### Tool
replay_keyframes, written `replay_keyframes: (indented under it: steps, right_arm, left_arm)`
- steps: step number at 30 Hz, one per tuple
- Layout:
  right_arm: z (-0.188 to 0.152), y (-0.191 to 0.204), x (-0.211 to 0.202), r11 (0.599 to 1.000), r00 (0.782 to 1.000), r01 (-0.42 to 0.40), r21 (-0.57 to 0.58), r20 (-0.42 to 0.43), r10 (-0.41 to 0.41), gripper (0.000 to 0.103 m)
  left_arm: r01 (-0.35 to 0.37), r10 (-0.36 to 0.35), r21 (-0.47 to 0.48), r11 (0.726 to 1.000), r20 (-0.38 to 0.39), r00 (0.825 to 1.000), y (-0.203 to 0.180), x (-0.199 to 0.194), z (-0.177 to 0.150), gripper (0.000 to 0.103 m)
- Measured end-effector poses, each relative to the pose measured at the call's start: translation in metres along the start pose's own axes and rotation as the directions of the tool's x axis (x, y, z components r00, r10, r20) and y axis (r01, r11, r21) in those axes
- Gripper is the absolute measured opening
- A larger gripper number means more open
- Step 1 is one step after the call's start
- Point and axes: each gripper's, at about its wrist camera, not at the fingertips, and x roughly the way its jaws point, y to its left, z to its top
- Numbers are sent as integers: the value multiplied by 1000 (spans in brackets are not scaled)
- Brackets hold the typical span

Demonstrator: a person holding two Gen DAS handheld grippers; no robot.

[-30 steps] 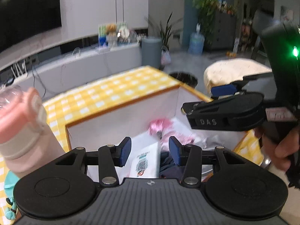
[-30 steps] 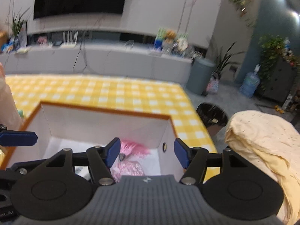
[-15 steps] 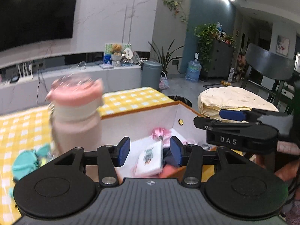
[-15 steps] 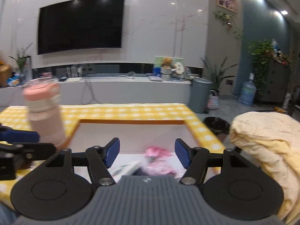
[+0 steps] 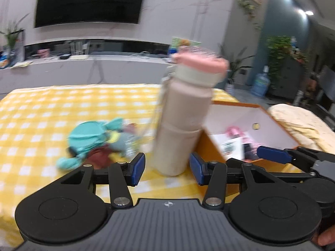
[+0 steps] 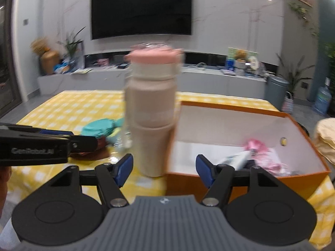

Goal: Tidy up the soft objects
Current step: 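Move both open tools back to the pile of soft items, then grasp the brown leather piece with the left tool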

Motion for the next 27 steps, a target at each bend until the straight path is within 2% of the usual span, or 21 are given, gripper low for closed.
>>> replay_keyframes:
  steps: [8, 16, 21, 24, 27]
  right_arm:
    - [0, 51, 26, 988, 998, -65, -141, -18, 64, 65]
    - [4, 86, 60, 961, 992, -121, -249, -47, 113, 54]
    - [7, 102, 87, 938, 991, -135, -320, -64, 121, 50]
    - [5, 107, 103, 931, 990, -135, -339, -79, 115, 47]
    - [3, 105, 116, 933, 989, -133, -336, -107, 102, 42]
  left_arm:
    - [-113, 112, -52, 992, -26, 993, 56, -9, -23, 56]
    - [-138, 137, -88, 987, -9, 990, 91, -12, -35, 56]
    - [-169, 167, -118, 978, -31, 986, 109, -3, -37, 56]
    - [-182, 178, -108, 977, -46, 983, 119, 4, -35, 56]
    - [-189, 186, -45, 981, -62, 981, 122, 13, -31, 58]
